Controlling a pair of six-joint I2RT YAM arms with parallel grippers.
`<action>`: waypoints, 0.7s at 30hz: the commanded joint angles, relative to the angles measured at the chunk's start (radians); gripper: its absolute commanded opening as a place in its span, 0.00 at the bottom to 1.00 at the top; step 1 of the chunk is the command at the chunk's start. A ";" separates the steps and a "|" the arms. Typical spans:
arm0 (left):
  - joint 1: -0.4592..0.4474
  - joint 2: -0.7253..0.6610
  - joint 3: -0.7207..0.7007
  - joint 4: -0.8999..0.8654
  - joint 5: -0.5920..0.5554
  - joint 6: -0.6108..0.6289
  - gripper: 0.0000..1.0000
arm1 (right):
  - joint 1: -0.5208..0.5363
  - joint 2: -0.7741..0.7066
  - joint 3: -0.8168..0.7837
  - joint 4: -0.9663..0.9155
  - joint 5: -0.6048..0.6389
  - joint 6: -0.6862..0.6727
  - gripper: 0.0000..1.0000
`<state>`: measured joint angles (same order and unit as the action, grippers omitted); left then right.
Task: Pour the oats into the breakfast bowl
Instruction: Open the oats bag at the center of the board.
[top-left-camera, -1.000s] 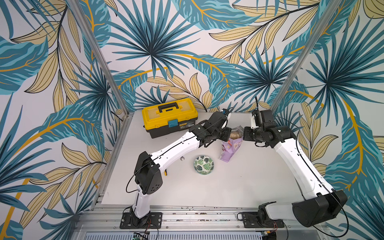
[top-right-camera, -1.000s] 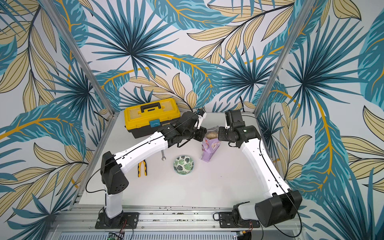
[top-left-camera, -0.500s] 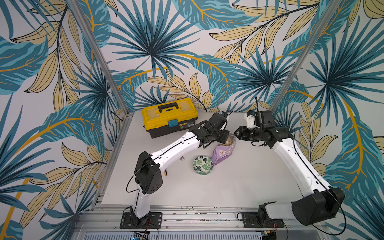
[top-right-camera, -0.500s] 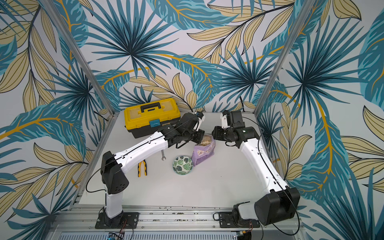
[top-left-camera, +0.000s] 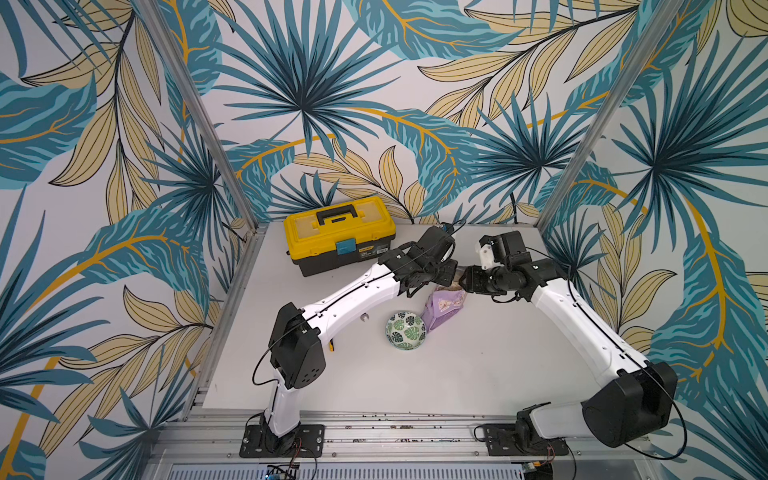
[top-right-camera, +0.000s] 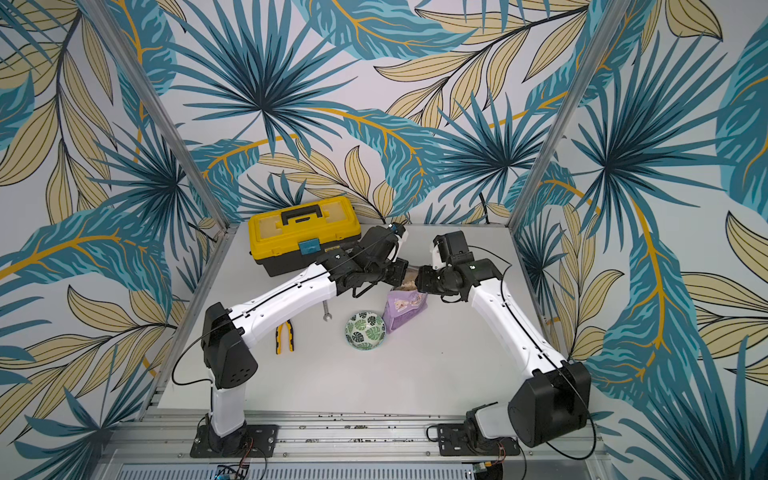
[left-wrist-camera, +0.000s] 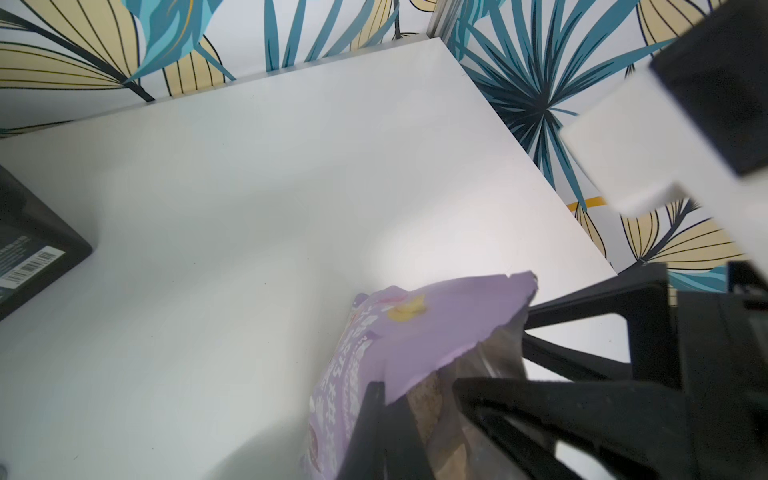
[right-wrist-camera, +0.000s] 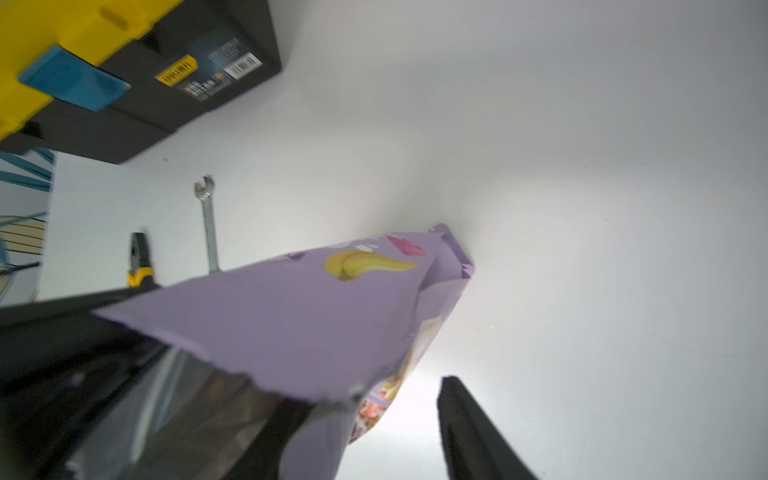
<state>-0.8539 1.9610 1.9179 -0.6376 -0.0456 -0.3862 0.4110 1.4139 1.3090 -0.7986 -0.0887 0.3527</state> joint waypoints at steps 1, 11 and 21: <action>-0.002 -0.031 0.048 0.042 -0.070 -0.002 0.00 | 0.000 0.023 0.020 -0.123 0.228 -0.037 0.28; -0.002 -0.116 -0.049 -0.008 -0.143 0.021 0.00 | -0.033 0.154 0.201 -0.115 0.508 -0.237 0.09; -0.002 -0.150 -0.099 -0.015 -0.105 0.007 0.00 | -0.083 0.086 0.159 0.099 0.116 -0.324 0.35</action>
<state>-0.8772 1.9087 1.8145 -0.6006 -0.0990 -0.3737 0.3828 1.5650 1.4979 -0.8291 0.0750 0.0528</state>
